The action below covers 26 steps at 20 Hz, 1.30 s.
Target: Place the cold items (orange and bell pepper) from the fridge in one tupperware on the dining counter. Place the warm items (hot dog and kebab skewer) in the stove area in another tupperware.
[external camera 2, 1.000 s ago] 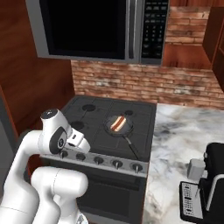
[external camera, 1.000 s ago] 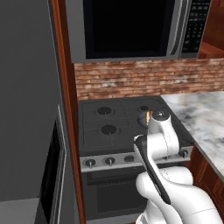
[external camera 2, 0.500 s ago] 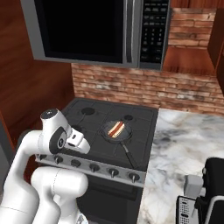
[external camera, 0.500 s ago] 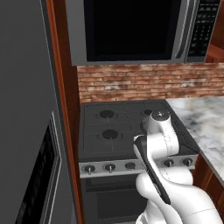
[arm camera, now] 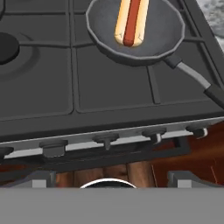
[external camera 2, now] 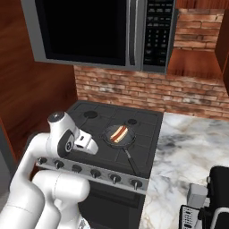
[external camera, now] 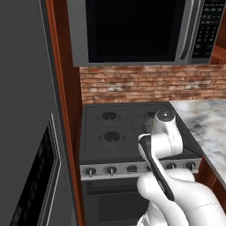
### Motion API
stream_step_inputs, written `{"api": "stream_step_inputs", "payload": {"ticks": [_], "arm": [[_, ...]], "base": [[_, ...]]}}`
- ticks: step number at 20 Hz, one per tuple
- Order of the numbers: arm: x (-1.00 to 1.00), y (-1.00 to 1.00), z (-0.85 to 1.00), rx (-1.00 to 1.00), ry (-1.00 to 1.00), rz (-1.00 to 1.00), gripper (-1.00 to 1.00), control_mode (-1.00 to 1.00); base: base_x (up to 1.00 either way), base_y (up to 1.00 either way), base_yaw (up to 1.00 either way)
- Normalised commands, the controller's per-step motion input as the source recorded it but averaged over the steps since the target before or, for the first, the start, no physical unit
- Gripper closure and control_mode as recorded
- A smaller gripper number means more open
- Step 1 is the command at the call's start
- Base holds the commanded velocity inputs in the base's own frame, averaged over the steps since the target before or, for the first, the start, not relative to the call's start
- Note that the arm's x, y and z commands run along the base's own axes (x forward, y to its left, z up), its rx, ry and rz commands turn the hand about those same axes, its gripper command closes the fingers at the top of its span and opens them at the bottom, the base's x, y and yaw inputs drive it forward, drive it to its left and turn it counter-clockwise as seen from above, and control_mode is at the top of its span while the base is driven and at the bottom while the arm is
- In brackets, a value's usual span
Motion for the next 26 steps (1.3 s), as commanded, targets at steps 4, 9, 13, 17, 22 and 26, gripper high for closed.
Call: {"api": "stream_step_inputs", "payload": {"ticks": [4,9,13,17,22,26], "arm": [[0.52,-0.34,0.23,0.01,0.03,0.01,-1.0,-1.0],[0.48,-0.37,0.44,0.11,0.09,0.0,-1.0,-1.0],[0.39,-0.36,0.26,0.1,0.09,0.0,-1.0,-1.0],[0.64,-0.31,0.01,0.05,0.18,0.0,-1.0,-1.0],[0.71,-0.21,0.0,0.0,0.2,0.0,-1.0,-1.0],[0.58,-0.23,-0.04,0.0,0.18,0.0,-1.0,-1.0]], "base": [[0.0,0.0,0.0],[0.0,0.0,0.0],[0.0,0.0,0.0],[0.0,0.0,0.0],[0.0,0.0,0.0],[0.0,0.0,0.0]]}}
